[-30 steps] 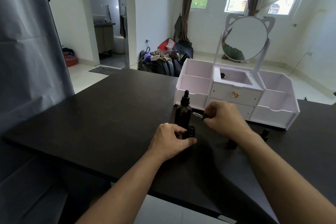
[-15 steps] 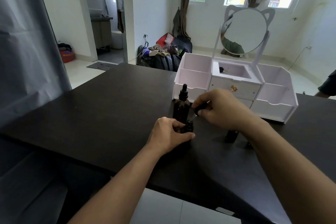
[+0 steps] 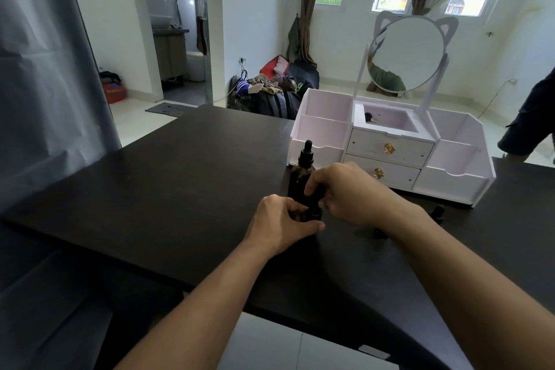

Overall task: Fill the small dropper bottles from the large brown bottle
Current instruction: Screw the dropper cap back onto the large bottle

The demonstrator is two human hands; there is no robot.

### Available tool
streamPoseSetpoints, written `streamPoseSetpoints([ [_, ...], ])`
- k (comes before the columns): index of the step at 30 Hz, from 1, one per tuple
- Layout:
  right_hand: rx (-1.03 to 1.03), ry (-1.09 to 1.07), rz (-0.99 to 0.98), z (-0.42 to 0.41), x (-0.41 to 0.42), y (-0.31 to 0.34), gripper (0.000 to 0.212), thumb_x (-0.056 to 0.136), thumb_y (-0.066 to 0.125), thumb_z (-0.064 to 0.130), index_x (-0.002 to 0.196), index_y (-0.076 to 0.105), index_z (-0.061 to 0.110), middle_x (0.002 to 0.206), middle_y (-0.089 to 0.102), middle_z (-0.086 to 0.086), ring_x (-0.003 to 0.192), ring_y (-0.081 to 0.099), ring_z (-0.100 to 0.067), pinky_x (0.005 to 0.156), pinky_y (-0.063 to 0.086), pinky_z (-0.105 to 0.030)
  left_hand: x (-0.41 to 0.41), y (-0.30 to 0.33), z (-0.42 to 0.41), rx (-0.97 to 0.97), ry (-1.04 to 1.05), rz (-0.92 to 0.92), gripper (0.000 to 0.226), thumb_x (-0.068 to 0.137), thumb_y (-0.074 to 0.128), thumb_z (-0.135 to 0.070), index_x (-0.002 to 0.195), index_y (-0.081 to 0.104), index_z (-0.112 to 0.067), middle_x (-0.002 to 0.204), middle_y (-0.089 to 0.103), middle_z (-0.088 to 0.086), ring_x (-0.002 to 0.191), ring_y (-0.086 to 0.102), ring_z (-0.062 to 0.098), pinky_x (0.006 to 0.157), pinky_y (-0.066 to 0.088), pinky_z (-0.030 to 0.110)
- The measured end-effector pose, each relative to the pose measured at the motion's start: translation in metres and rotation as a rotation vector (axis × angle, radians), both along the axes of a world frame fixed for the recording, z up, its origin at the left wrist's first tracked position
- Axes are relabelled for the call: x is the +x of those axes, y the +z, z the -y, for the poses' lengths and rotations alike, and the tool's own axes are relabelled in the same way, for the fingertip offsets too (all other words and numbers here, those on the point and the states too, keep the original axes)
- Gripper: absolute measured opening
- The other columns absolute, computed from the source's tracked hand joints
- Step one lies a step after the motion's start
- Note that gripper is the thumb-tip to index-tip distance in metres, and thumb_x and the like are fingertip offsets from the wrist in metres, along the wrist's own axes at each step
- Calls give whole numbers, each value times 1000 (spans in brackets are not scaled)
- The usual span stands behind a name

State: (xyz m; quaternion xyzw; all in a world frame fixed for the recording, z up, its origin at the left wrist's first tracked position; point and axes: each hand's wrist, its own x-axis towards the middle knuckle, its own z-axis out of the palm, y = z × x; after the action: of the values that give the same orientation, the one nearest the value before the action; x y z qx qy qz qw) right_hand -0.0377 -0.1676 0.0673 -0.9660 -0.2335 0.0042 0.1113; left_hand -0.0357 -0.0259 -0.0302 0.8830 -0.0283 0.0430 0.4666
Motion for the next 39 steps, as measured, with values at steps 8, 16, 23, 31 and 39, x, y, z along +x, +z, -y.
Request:
streamPoseSetpoints([
  [8,-64,1,60,0,3,-5,23,89,67,18,112,67,20,107,67,-3,94,62,-21,77,48,-27,1,0,0,20,-8,-9,37,69,83,-45,97,75,-22,83,69,-8,78,62,1,64,45,16],
  [16,-126,-19,77,1,0,2,32,88,70,30,118,64,22,103,67,0,90,62,-20,69,45,-25,1,-1,0,24,-1,3,34,67,84,-45,91,76,-23,80,70,-7,78,65,7,68,51,24],
  [23,-162,-46,107,0,0,3,20,92,64,35,101,64,18,79,57,3,69,53,-16,54,33,-22,1,-1,0,45,-13,8,40,67,84,-46,97,76,-21,86,71,-5,81,66,6,75,55,27],
  [31,-137,-5,82,1,0,2,24,91,65,24,114,65,19,93,63,1,81,59,-18,60,38,-19,0,0,0,32,-23,-2,41,67,83,-46,99,76,-21,88,71,-7,83,65,5,73,52,22],
  [39,-123,17,67,2,1,3,31,88,67,15,118,65,22,100,66,1,88,60,-18,69,42,-23,1,-1,0,39,-27,-2,41,69,83,-45,102,75,-22,92,70,-7,86,64,5,73,50,21],
])
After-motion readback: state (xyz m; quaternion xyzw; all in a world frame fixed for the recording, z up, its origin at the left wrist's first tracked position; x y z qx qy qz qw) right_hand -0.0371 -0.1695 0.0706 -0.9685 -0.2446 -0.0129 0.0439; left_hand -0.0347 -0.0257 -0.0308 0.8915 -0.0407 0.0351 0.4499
